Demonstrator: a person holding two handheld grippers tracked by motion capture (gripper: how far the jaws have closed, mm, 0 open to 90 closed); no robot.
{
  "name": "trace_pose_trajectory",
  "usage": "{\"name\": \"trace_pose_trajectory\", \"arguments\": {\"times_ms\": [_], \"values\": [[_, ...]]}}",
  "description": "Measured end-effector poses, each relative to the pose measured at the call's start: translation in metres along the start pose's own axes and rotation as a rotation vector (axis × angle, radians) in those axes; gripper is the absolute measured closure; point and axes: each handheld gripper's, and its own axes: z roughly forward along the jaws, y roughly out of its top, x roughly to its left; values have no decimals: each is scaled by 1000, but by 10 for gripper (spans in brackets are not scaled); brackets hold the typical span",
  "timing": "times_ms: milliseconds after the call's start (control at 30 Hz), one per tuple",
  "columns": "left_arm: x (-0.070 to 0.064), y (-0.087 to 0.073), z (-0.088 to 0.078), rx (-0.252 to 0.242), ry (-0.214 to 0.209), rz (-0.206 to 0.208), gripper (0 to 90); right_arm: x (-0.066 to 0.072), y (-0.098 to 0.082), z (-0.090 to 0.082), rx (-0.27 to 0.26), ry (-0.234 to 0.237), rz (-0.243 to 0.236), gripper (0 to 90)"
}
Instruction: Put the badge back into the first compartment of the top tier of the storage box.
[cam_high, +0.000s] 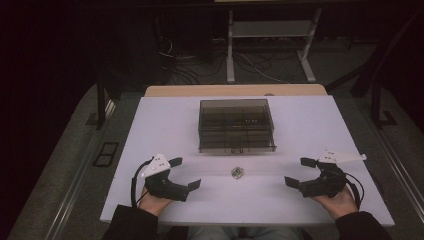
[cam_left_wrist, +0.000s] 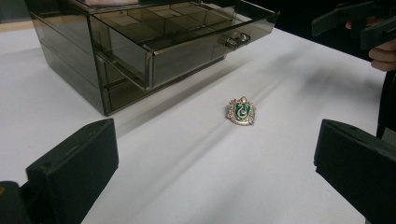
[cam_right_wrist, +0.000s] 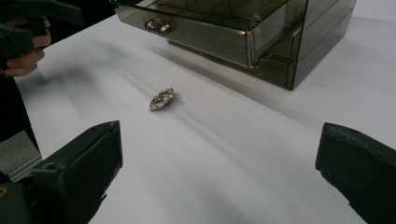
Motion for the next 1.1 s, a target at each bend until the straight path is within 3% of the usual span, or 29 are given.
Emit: {"name": "trace_pose_trajectory", "arguments": {"times_ms": [267,700,1100], "values": [[0,-1,0,9,-2,-4,0,-2,-1,-1,7,-12,4,4],[-5,0,2,43,-25,23,0,-5,-2,-3,19,-19,9,4],[-13,9,1,115,-27,66,0,-5,-3,-4,29,-30,7,4]]}}
